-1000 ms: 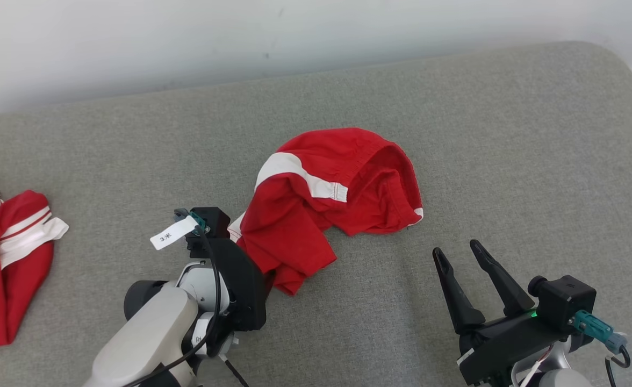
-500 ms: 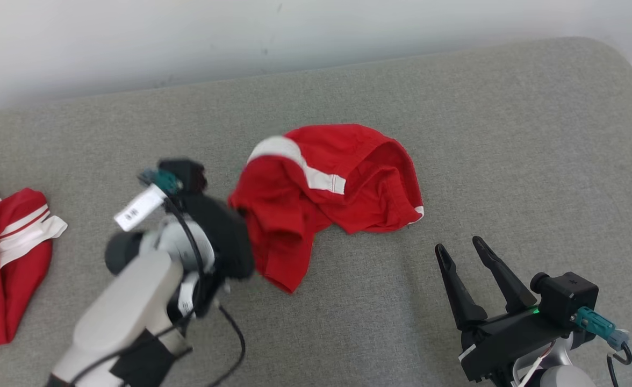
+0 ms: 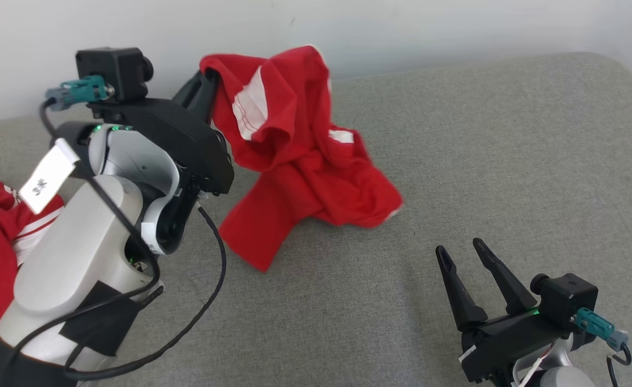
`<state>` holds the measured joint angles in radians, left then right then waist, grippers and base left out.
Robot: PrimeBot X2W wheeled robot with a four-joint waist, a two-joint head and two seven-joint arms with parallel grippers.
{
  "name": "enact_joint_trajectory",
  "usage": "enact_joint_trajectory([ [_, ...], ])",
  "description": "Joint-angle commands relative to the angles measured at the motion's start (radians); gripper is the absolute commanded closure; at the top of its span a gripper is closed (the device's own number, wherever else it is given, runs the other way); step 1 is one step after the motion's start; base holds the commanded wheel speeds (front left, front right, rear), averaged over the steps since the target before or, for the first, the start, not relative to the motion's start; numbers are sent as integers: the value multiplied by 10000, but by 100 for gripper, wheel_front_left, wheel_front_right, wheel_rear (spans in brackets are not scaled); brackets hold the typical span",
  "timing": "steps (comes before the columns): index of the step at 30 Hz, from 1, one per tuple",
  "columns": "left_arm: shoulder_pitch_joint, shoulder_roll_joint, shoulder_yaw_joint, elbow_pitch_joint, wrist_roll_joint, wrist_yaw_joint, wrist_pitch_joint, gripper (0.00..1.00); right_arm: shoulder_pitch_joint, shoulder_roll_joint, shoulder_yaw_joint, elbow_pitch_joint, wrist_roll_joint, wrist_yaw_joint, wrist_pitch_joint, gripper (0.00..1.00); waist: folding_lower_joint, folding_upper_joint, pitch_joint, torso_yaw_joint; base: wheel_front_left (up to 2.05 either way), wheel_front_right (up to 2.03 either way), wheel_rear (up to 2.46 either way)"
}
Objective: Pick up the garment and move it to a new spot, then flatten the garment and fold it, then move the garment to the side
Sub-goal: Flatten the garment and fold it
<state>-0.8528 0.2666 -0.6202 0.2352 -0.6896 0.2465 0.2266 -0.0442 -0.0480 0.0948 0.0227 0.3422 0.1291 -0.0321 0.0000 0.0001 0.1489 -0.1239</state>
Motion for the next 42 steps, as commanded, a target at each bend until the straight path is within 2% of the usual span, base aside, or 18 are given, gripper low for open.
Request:
enact_joint_trajectory([
  [1, -110, 94, 37, -87, 125, 22, -90, 100, 35, -45, -32, -11, 44, 30, -22, 0, 0, -1, -20, 7, 0, 0, 0],
  [4, -216, 177, 93, -464, 179, -3, -206, 100, 49, -45, -65, -22, 39, 30, -10, 0, 0, -1, -62, 27, 0, 0, 0],
  [9, -582, 115, -89, -832, 328, -349, -501, 100, 57, -45, -20, 12, 76, 30, -17, 0, 0, -1, -125, 38, 0, 0, 0],
  [17, -1557, -789, -765, -818, 404, -1206, -762, 100, 61, -45, 64, 70, 121, 30, -52, 0, 0, -1, -177, -50, 0, 0, 0],
  [22, -1872, -1282, -880, -730, 217, -1488, -983, 100, 55, -45, 108, 107, 153, 30, -72, 0, 0, -1, -147, -171, 0, 0, 0],
  [25, -1721, -1375, -799, -665, -1, -1489, -1068, 100, 43, -45, 108, 123, 180, 30, -102, 0, 0, -1, -130, -211, 0, 0, 0],
  [29, -1137, -1106, -690, -279, -232, -1427, -1002, 100, 36, -44, 49, 152, 207, 30, -128, 0, 0, -1, -77, -236, 0, 0, 0],
  [35, -100, -506, -457, 829, -520, -1096, -989, 100, 20, -44, 42, 162, 211, 30, -117, 0, 0, -1, -42, -126, 0, 0, 0],
  [42, 285, -33, 54, 2379, -425, -673, -1792, 100, -46, -46, 158, 137, 138, 30, -48, 0, 0, -1, -38, -37, 0, 0, 0],
])
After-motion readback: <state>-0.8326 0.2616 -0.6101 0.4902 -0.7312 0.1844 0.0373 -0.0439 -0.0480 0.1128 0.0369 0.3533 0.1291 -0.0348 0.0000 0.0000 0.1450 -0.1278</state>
